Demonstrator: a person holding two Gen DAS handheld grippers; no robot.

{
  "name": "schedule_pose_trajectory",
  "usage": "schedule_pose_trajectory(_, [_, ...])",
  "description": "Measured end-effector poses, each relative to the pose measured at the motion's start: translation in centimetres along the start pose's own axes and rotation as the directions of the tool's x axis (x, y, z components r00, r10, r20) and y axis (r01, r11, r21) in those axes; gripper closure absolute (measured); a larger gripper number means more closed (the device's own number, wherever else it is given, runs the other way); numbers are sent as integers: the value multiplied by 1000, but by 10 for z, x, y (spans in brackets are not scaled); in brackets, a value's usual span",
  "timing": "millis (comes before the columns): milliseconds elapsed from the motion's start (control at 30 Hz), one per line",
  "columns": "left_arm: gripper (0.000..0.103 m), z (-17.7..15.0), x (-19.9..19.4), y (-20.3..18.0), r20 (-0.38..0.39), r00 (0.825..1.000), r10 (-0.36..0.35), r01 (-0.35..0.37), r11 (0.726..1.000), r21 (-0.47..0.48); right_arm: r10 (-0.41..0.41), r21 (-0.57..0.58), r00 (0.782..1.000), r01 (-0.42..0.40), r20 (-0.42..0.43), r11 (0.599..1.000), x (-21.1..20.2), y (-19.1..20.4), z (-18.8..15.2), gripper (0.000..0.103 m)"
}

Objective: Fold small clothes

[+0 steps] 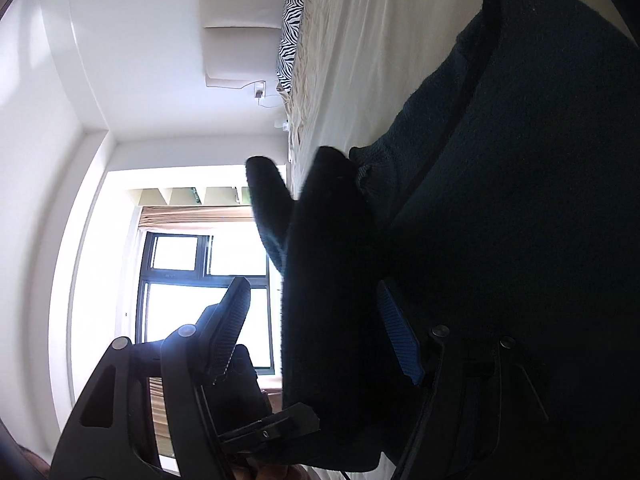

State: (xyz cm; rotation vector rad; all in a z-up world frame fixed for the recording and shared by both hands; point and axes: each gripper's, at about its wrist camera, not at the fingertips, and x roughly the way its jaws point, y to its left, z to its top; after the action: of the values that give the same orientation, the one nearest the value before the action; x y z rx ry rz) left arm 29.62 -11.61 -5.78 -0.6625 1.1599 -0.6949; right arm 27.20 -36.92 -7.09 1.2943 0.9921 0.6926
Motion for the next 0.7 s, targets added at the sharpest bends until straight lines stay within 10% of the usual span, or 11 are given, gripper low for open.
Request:
schedule_pose_trajectory(133, [45, -13, -11, -1, 17, 999, -30, 29, 998, 57, -34, 6, 999, 34, -7, 999, -3, -3, 7, 39])
schedule_pose_trajectory(400, [45, -37, -67, 17, 109, 994, 20, -29, 996, 87, -274, -143, 959, 261, -77, 955, 17, 18, 3, 39])
schedule_pose_trajectory(567, [45, -42, -63, 32, 103, 995, 10, -14, 999, 48, -480, -263, 872, 443, -94, 857, 39, 27, 1, 75])
schedule_pose_trajectory(700, [45, -50, -70, 34, 96, 995, -2, -2, 999, 44, -529, -308, 847, 491, -50, 815, 43, 35, 1, 89])
